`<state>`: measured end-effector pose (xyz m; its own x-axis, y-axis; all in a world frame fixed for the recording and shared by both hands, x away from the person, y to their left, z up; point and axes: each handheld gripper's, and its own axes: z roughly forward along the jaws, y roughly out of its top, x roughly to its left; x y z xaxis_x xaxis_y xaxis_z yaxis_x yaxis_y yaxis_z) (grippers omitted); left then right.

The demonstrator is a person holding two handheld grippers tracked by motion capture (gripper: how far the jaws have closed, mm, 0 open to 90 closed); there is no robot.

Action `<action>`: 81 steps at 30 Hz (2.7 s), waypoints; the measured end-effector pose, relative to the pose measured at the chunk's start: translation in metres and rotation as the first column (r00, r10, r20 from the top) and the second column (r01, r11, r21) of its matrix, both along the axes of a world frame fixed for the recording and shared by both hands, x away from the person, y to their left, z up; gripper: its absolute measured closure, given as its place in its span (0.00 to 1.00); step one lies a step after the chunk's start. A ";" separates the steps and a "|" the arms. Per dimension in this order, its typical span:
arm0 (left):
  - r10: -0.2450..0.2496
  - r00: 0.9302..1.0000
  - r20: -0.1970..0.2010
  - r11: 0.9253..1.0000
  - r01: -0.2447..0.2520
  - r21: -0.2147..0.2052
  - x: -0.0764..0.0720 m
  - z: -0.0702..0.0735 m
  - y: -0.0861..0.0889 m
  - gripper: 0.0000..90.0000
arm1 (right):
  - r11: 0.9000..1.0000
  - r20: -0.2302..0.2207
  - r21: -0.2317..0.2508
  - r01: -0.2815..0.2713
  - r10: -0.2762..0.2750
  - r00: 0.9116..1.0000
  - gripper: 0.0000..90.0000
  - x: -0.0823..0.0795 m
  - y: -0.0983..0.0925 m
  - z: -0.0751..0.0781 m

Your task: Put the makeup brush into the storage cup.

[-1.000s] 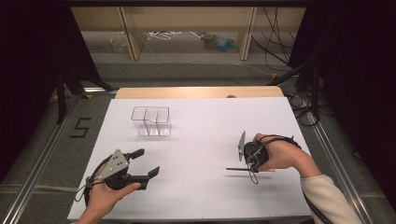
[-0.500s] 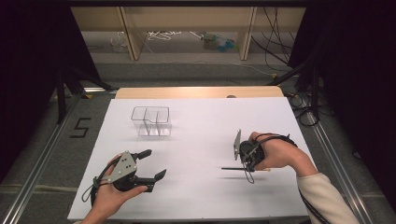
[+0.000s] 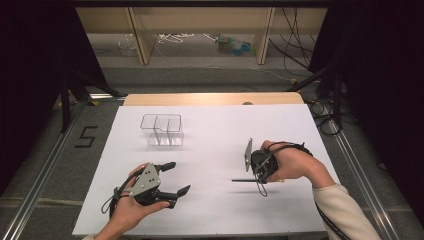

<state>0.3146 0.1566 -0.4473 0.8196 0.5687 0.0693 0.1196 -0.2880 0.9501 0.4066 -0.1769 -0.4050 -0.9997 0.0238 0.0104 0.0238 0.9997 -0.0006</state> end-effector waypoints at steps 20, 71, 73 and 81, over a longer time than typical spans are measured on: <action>-0.116 0.993 -0.006 0.991 0.116 0.060 0.008 -0.006 -0.043 0.19 | 1.000 0.000 0.004 -0.017 0.017 1.000 0.93 -0.001 0.014 0.005; -0.267 0.963 -0.035 0.954 0.269 0.134 0.028 -0.024 -0.101 0.31 | 0.998 -0.005 0.027 -0.063 0.063 0.998 0.93 -0.010 0.043 0.012; -0.268 0.963 -0.036 0.953 0.270 0.133 0.028 -0.024 -0.103 0.32 | 0.997 0.001 0.030 -0.066 0.066 0.998 0.93 -0.010 0.044 0.012; -0.285 0.958 -0.031 0.947 0.286 0.144 0.030 -0.026 -0.107 0.38 | 0.995 0.010 0.013 -0.098 0.097 0.995 0.93 -0.010 0.045 0.011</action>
